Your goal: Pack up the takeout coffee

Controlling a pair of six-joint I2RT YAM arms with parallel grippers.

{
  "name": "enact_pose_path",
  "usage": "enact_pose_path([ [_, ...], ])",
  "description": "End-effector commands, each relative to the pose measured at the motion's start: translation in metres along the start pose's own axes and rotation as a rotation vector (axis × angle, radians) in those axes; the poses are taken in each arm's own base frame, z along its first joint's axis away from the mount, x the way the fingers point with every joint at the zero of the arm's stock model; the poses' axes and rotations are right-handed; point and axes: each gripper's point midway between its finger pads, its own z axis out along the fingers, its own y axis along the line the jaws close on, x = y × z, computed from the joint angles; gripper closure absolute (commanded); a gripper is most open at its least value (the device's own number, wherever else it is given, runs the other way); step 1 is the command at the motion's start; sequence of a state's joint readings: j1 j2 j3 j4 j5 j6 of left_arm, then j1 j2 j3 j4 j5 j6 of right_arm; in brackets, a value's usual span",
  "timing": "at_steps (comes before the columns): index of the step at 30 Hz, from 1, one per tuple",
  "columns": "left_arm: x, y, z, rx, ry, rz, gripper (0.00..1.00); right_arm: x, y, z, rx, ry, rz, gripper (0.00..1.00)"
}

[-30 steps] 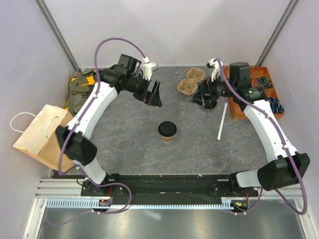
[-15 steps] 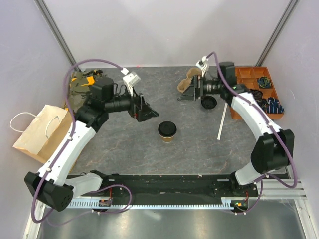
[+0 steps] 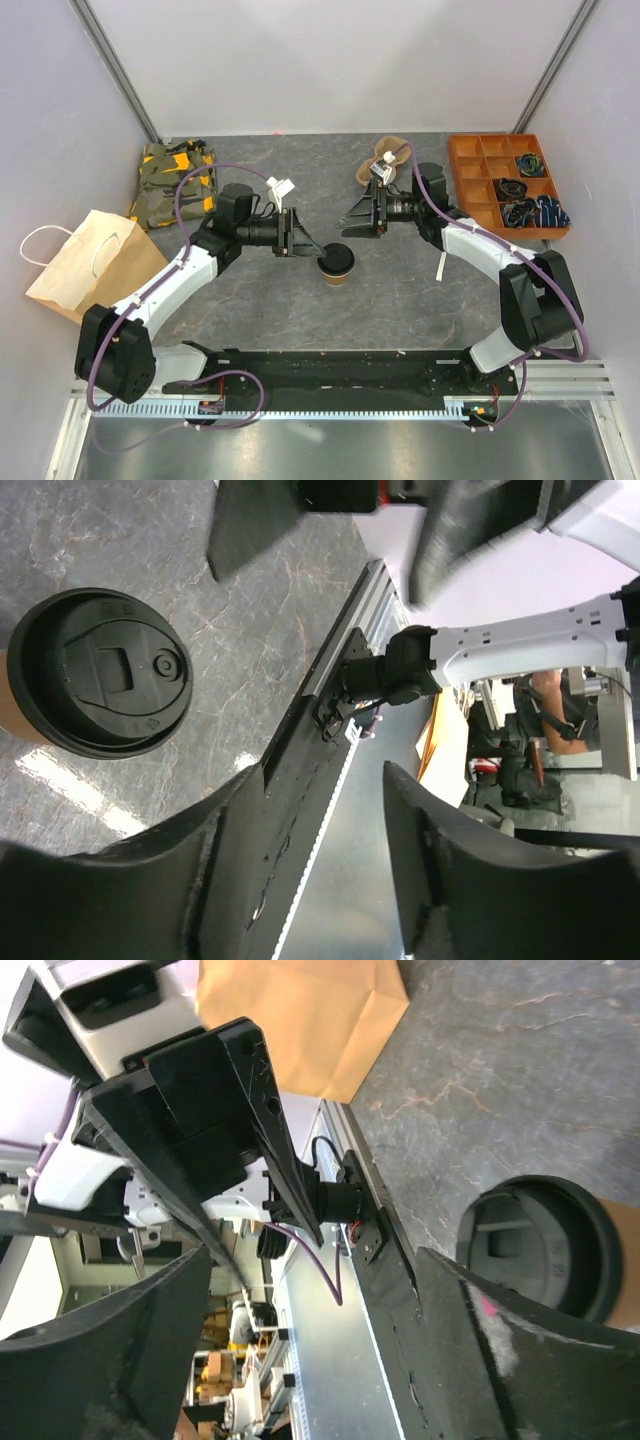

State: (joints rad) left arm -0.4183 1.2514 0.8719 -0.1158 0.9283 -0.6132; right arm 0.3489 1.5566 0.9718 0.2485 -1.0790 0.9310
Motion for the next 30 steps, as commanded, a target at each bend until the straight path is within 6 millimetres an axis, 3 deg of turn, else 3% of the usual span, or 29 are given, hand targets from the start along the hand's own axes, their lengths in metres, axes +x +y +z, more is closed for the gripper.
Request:
enact_pose_path([
  [1, 0.000, -0.001, 0.005, 0.055, 0.007, -0.051, 0.53, 0.009, -0.002, 0.012, -0.014, 0.018, 0.020, 0.16],
  [2, 0.002, 0.000, 0.006, 0.057, 0.015, -0.062, 0.56, 0.012, -0.004, 0.015, -0.011, 0.027, 0.030, 0.25],
  [8, 0.003, 0.012, 0.014, 0.060, 0.014, -0.096, 0.74, 0.026, -0.020, 0.018, 0.016, 0.043, 0.081, 0.56],
  [13, 0.006, 0.022, 0.023, 0.050, 0.025, -0.123, 0.82, 0.029, -0.032, 0.020, 0.031, 0.052, 0.106, 0.73],
  [30, 0.008, 0.048, 0.040, 0.005, 0.039, -0.185, 0.85, 0.044, -0.079, 0.029, 0.096, 0.122, 0.138, 0.83],
])
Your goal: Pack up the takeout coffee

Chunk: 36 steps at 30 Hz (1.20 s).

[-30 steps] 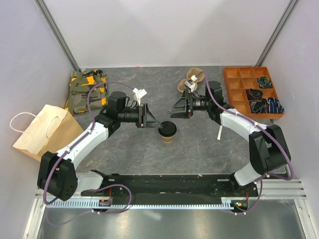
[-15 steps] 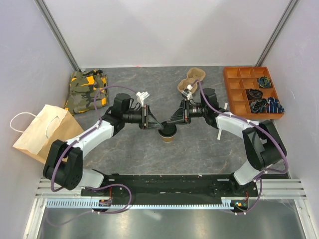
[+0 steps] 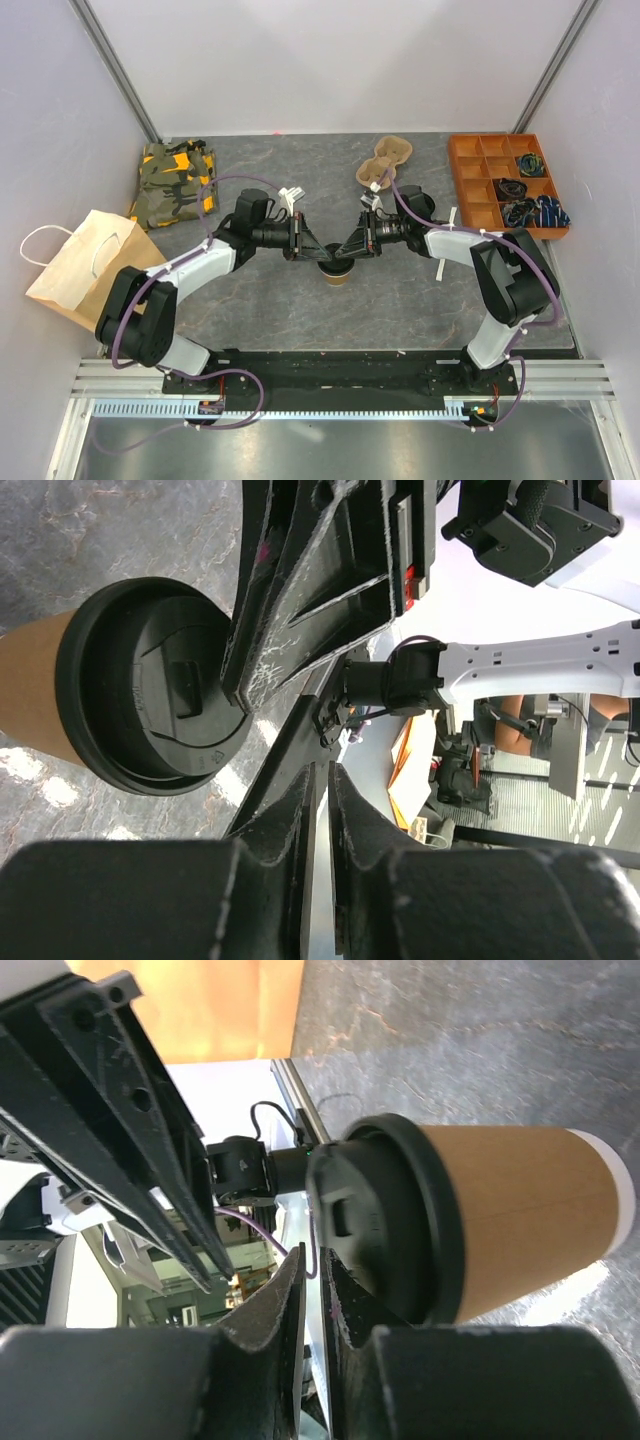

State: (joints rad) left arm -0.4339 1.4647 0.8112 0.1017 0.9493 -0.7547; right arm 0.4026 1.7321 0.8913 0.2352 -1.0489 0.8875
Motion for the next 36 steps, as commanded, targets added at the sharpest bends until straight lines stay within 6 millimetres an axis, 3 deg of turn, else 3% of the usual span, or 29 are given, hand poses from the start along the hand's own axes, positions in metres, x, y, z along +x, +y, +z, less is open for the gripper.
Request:
enact_pose_path([
  [1, -0.004, 0.004, 0.004, -0.005, -0.010, -0.010, 0.86, -0.002, 0.000, 0.004, -0.004, 0.014, -0.042, 0.83],
  [13, 0.000, 0.021, 0.010, -0.041, 0.006, -0.036, 0.87, 0.001, -0.018, 0.006, 0.037, 0.031, -0.016, 0.86],
  [24, 0.011, 0.054, 0.015, -0.141, 0.033, -0.100, 0.94, 0.006, -0.030, 0.007, 0.070, 0.044, -0.001, 0.91],
  [29, 0.002, 0.038, 0.008, -0.126, 0.011, -0.009, 0.96, 0.006, -0.036, 0.007, 0.088, 0.046, 0.002, 0.93],
  [30, -0.004, 0.024, 0.003, -0.112, -0.019, 0.052, 0.96, 0.006, -0.036, 0.008, 0.089, 0.047, -0.003, 0.93],
  [32, -0.006, 0.019, -0.005, -0.147, -0.041, 0.109, 0.96, 0.006, -0.037, 0.008, 0.094, 0.048, 0.001, 0.94],
  [33, -0.016, 0.006, -0.011, -0.157, -0.066, 0.208, 0.96, 0.005, -0.038, 0.007, 0.097, 0.045, 0.000, 0.94],
  [34, -0.014, 0.011, -0.016, -0.219, -0.054, 0.206, 0.95, 0.005, -0.038, 0.007, 0.099, 0.043, 0.000, 0.95],
  [36, -0.022, 0.000, -0.023, -0.262, -0.049, 0.328, 0.92, 0.005, -0.038, 0.008, 0.103, 0.044, 0.000, 0.96],
])
